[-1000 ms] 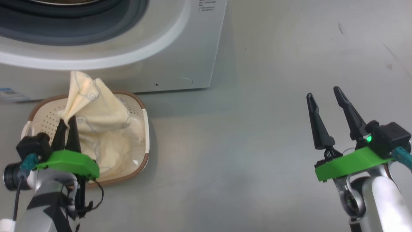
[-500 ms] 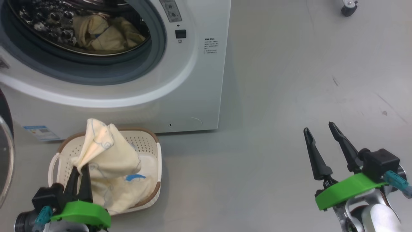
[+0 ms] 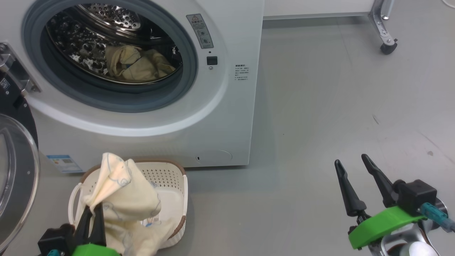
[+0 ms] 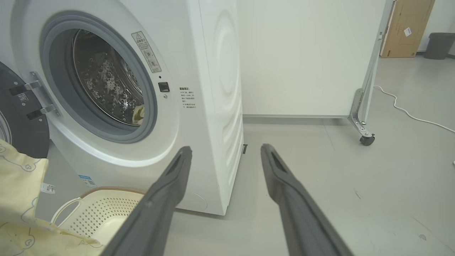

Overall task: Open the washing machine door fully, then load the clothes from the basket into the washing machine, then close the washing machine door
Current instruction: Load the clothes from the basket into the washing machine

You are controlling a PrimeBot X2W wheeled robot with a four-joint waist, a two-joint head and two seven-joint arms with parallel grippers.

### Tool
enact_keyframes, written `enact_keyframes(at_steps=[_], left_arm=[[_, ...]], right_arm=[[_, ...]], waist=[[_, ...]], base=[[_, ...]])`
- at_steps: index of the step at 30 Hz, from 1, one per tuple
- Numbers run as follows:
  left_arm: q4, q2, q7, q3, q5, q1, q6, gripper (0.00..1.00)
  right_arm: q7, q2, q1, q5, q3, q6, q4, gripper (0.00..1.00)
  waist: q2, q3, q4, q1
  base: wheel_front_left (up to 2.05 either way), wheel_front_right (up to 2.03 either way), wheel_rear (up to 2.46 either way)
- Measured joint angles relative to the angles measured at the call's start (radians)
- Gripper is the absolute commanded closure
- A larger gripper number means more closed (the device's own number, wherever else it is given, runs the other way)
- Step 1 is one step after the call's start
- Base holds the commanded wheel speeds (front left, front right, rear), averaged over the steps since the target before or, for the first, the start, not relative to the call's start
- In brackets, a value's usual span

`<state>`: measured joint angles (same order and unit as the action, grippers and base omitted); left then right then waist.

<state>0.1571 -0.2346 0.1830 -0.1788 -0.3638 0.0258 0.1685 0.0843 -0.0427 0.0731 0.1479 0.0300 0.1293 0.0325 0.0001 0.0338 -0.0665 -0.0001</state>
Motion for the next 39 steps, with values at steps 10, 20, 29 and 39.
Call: enact_keyframes(at_steps=[10,20,29,39], left_arm=[[-0.027,-0.009,-0.018,-0.003,-0.01,0.017,0.01,1.0],[-0.028,-0.01,-0.026,-0.016,-0.016,0.016,0.01,1.0],[-0.022,-0.011,-0.026,-0.021,-0.016,-0.013,0.01,1.0],[0.034,-0.033,-0.087,-0.01,-0.073,-0.119,-0.02,1.0]], right_arm=[[-0.001,0.0,0.009,0.0,0.004,0.0,0.001,0.0],[-0.001,0.0,0.009,0.002,0.008,0.0,0.001,0.0],[-0.001,0.0,0.007,0.002,0.01,0.0,0.002,0.0],[0.004,0.0,-0.029,0.01,0.053,0.0,0.003,0.0]], waist=[[0.0,-0.01,-0.003,0.0],[-0.0001,0.002,-0.004,0.0],[-0.0001,0.022,-0.002,0.0],[-0.0001,0.075,-0.034,0.0001]], base=[[0.0,0.0,0.0],[0.0,0.0,0.0],[0.0,0.0,0.0],[0.0,0.0,0.0]])
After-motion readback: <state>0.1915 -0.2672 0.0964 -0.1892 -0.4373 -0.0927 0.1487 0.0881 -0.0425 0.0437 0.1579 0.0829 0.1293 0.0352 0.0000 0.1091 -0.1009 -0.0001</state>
